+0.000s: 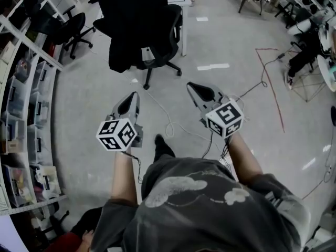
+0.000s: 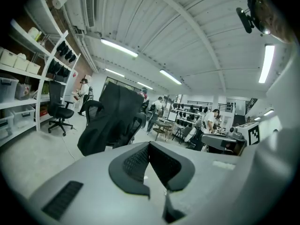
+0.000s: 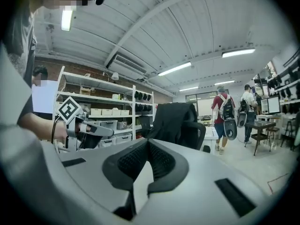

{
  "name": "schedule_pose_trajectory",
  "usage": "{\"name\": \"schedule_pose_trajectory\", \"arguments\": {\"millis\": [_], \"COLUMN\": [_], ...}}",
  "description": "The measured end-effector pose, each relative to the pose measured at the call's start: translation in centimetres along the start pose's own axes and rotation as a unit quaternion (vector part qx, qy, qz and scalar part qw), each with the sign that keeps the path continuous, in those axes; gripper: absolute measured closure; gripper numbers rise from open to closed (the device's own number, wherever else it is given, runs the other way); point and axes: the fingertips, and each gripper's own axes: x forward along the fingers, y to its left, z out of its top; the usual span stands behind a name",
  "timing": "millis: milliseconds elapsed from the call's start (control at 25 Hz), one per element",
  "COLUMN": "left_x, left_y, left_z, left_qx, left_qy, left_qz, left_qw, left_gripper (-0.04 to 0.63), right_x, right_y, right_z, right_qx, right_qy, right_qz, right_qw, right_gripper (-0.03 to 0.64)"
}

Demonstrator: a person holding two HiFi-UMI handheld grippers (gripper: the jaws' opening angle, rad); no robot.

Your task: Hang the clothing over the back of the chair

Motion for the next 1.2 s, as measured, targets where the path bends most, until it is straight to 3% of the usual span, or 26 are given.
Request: {"name": "schedule_pose_trajectory", "arguments": {"millis": [560,1200], "left_x": [-5.9,-11.4], "left_y": [-6.5,-8.6], "left_z": [-5.1,-8.9], "left_qx": [0.001,-0.006], "left_qy": [0.017,0.031], "left_qz": [-0.011,0.022], "left_qw": [0.9998,0.9993], "left_gripper": [0.595,0.595], "right_x": [-8.2,-11.2], "right_y": [4.5,7.7], "right_z": [-2.6,-4.5], "right_qx": [-0.005,0.008], "right_qy": [0.019,0.024], "right_qz": [0.003,0.024], "right_qw": [1.000,0.999], "right_gripper": [0.626,0.626]}}
